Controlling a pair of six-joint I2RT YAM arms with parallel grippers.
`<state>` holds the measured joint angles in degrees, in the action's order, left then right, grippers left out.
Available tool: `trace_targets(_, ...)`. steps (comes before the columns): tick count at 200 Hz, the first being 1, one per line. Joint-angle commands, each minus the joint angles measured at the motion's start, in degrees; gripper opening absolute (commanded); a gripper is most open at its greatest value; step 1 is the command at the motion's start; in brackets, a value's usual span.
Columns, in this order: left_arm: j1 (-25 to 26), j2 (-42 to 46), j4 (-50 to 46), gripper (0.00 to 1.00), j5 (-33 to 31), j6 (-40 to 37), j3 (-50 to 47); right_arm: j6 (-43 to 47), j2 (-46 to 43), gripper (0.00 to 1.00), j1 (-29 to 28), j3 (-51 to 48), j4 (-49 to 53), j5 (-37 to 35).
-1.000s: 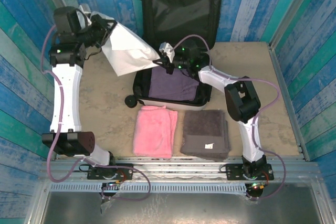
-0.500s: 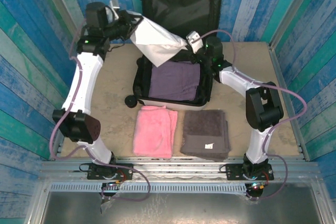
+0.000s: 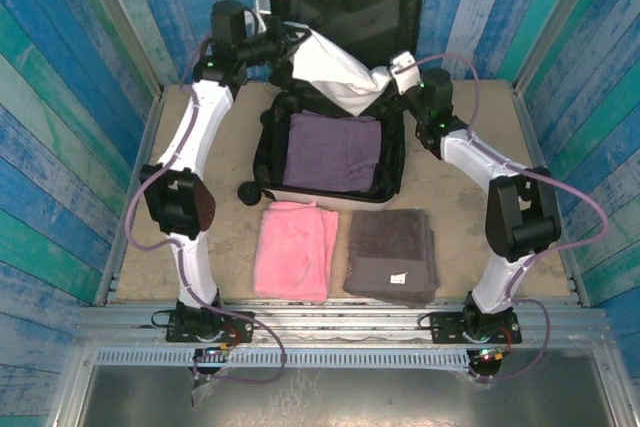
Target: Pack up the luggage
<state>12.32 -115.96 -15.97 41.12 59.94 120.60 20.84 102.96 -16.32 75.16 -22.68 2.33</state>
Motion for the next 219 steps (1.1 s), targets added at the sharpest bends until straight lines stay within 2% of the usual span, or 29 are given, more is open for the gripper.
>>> trace_targets(1,1.29,-6.42,4.64,0.0,4.3,0.35,4.22,-0.12,-2.3,0.0,0.88,-0.96,-2.68,-3.65)
trace_targets(72,2.37,-14.76,7.35,0.0,8.61,1.08,7.42,0.63,-5.37,0.0,2.78,-3.69,-3.25,-4.97)
trace_targets(127,2.24,-15.95,4.03,0.0,10.62,-3.01,5.86,-0.11,-8.28,0.0,2.87,-6.47,-1.86,-0.95)
trace_targets(219,-2.63,-19.9,4.02,0.0,12.82,-4.79,4.53,1.51,-9.37,0.0,-0.38,-6.31,4.64,-0.66)
